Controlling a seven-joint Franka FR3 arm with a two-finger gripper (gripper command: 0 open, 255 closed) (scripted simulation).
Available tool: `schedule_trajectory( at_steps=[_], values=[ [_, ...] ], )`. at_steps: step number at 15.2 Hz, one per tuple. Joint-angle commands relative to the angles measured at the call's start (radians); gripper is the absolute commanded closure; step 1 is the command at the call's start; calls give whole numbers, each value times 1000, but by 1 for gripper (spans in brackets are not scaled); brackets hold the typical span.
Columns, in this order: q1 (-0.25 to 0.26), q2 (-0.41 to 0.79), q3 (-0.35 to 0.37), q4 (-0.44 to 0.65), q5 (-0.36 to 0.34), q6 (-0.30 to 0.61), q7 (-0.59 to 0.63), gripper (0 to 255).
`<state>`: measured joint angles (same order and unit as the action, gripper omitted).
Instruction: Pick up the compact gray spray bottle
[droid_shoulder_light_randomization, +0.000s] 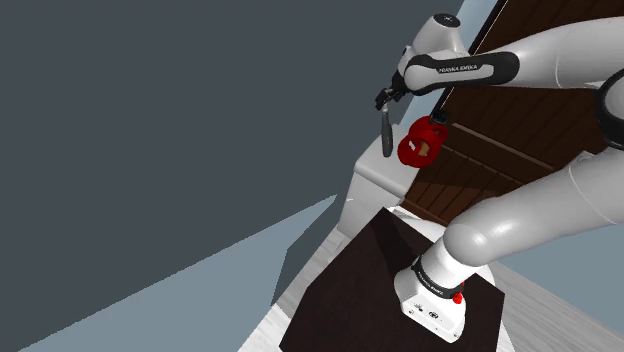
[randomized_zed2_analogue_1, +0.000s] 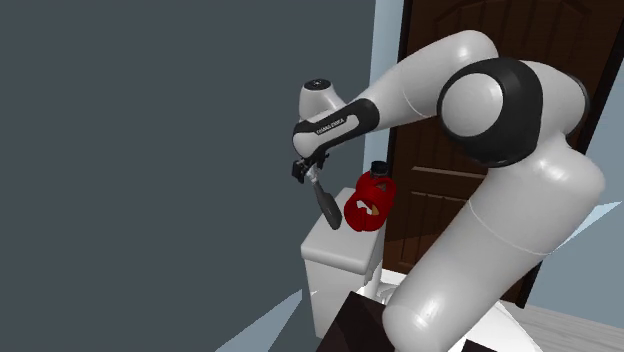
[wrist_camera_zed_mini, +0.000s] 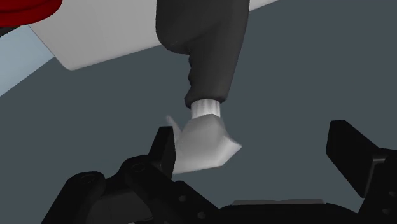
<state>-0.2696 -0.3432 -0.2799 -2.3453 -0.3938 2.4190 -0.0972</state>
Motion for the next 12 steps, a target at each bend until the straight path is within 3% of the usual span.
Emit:
schedule_trajectory(
  at_steps=[1, 12],
  values=[
    [-20, 41, -20, 19, -21, 60, 7, 0],
    [-45, 116, -37, -24, -63, 198, 49, 0]
  ],
)
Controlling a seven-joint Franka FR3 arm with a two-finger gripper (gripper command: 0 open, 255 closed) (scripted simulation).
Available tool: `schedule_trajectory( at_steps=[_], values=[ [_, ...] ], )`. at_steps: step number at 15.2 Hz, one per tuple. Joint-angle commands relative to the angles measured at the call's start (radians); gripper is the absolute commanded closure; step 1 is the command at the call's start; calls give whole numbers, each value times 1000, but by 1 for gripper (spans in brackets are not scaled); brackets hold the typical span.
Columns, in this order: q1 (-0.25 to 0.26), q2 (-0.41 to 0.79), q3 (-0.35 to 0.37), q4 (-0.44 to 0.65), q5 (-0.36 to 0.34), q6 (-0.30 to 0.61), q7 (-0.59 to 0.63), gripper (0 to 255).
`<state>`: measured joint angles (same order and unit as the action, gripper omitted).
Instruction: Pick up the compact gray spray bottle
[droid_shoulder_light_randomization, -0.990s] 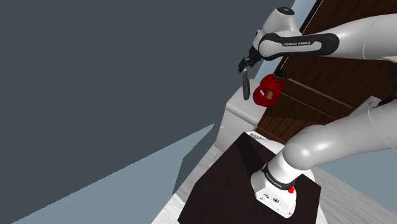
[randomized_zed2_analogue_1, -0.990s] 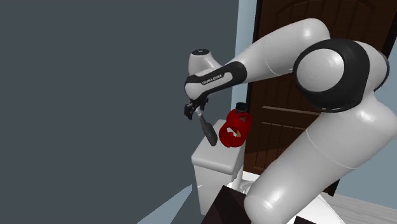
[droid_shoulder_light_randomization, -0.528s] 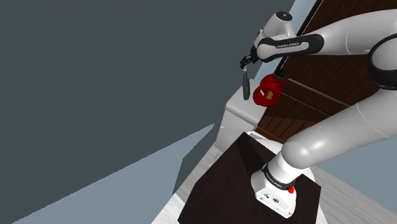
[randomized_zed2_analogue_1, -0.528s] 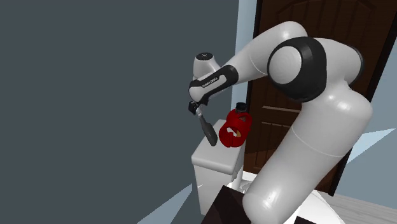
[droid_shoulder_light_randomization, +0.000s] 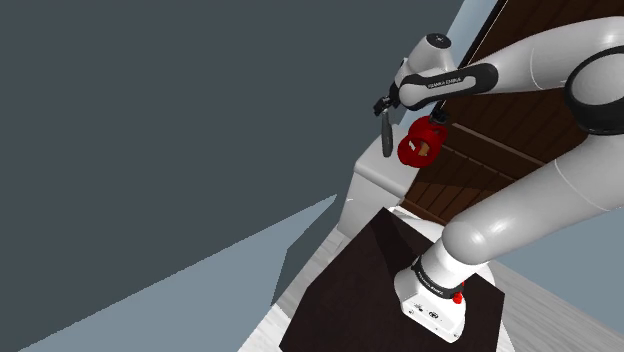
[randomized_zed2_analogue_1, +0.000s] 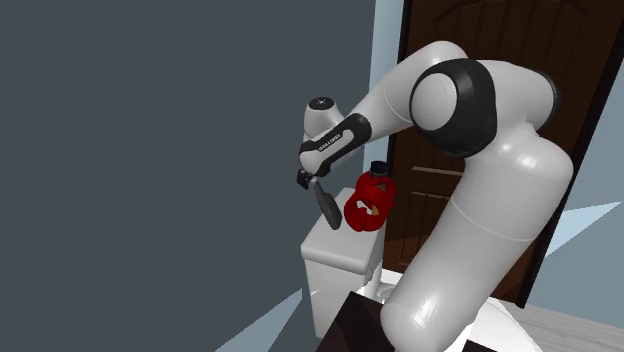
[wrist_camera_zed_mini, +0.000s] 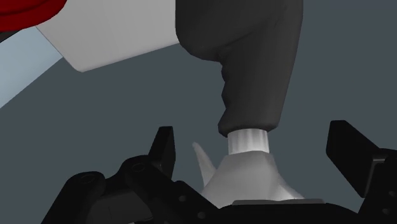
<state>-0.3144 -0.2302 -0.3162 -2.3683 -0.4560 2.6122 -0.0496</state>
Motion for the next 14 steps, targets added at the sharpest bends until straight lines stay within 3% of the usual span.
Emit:
schedule_trajectory(
  at_steps=[1, 10, 14],
  values=[
    [-1, 3, -1, -3, -2, 6, 2, 255],
    [0, 3, -1, -1, -1, 5, 1, 255],
    [8, -22, 2, 30, 17, -51, -20, 255]
  ],
)
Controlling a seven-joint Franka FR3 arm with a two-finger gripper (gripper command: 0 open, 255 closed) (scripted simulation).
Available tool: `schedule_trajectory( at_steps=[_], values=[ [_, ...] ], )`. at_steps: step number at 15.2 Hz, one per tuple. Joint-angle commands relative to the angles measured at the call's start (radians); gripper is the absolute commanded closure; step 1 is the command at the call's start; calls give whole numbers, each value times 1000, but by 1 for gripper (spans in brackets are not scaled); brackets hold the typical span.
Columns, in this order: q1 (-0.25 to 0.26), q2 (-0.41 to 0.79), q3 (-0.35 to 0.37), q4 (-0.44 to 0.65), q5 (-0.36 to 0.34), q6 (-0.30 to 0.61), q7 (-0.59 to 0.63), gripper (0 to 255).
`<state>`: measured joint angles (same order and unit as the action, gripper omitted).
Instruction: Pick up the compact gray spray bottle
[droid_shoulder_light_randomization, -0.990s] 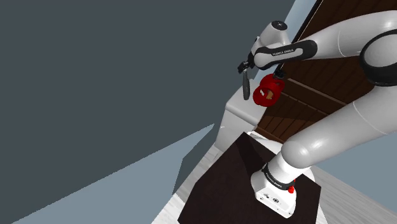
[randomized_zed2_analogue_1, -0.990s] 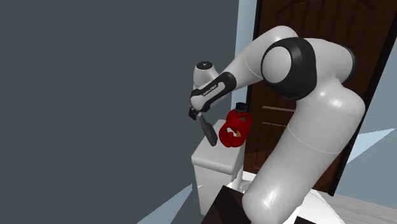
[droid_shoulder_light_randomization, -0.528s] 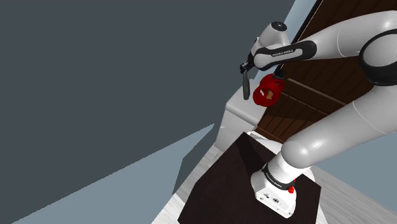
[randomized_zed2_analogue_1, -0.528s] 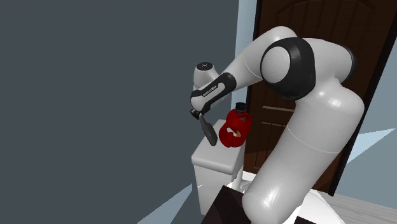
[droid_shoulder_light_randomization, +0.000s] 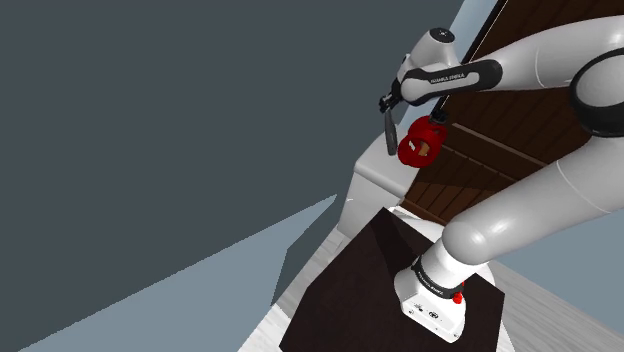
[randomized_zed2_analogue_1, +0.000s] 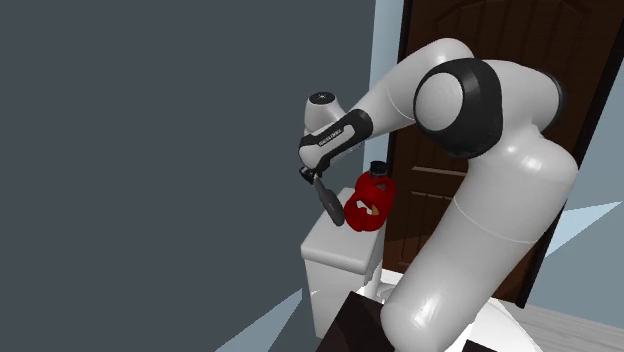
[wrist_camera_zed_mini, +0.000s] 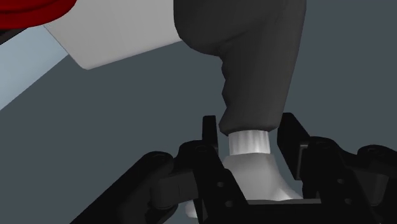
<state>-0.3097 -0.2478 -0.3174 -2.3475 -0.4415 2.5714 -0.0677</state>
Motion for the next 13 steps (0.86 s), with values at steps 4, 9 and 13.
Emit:
schedule_trajectory(
  at_steps=[4, 9, 13],
  values=[
    [10, -26, 6, 44, 19, -65, -21, 255],
    [19, -46, 10, 92, 38, -132, -43, 255],
    [23, -54, 11, 115, 45, -161, -51, 255]
  ],
)
